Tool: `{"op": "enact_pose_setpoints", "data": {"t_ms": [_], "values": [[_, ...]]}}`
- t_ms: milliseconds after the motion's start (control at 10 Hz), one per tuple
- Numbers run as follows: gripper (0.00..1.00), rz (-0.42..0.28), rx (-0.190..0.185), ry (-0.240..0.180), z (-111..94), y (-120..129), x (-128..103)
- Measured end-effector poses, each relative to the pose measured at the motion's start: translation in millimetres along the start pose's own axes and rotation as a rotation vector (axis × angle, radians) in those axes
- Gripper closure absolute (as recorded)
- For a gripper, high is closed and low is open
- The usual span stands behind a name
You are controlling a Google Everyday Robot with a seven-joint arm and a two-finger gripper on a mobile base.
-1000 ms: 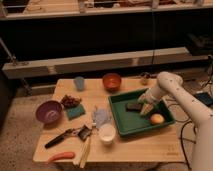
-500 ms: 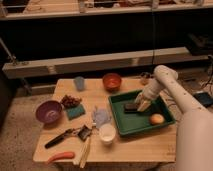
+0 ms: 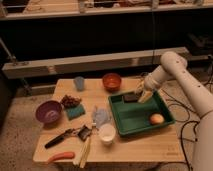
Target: Place eraser in purple bowl
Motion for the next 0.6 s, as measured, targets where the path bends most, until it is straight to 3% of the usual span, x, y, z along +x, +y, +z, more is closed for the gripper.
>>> {"op": "enact_pose_setpoints", "data": {"t_ms": [100,300,600], "values": [[1.00,-0.039,0.014,-0.014,-15,-6,-27],[1.00,-0.086,0.016,-0.029,-23,-16,-70],[1.00,-0.123,0.018,-0.049,-23,-22,-105]]}}
